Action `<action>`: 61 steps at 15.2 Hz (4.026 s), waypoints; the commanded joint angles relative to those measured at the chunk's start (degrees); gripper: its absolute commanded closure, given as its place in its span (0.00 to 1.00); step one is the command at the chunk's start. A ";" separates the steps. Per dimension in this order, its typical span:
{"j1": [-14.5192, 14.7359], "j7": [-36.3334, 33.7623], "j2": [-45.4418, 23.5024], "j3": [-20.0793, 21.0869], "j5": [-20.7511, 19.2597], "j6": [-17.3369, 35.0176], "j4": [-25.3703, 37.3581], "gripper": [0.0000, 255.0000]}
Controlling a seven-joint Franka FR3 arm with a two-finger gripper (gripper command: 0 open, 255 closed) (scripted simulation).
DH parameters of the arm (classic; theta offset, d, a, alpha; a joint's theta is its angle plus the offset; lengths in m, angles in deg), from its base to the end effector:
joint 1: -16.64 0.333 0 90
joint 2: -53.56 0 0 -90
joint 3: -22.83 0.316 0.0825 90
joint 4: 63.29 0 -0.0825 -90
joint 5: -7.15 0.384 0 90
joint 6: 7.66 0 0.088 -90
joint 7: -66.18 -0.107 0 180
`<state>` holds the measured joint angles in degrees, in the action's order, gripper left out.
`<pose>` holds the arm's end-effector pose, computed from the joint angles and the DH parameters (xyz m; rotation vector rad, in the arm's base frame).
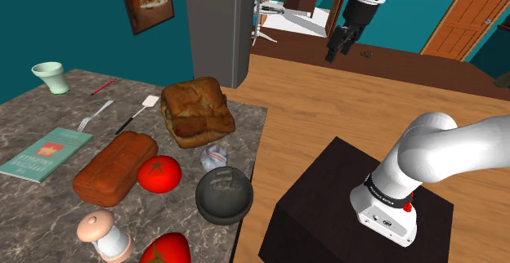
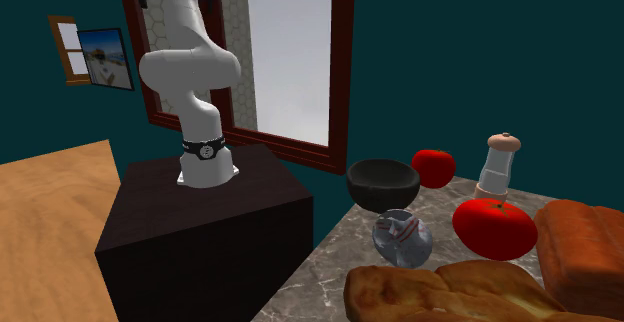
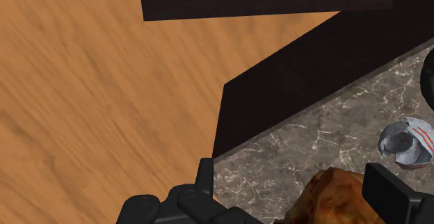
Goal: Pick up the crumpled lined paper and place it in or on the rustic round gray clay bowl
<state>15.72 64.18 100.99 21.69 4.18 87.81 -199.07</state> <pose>0.3048 -0.0181 0.6058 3.0972 -0.0985 0.1928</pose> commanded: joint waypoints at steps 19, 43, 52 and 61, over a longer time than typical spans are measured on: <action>3.07 -22.59 -26.36 20.50 1.14 18.97 2.22 0.00; 14.33 -53.01 -78.13 27.07 -23.97 20.87 35.74 0.00; 14.20 -53.88 -79.94 26.16 -25.40 24.15 34.09 0.00; 14.20 -53.88 -79.93 26.16 -25.39 24.15 34.08 1.00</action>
<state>29.90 10.30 21.13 47.84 -21.24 111.98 -164.93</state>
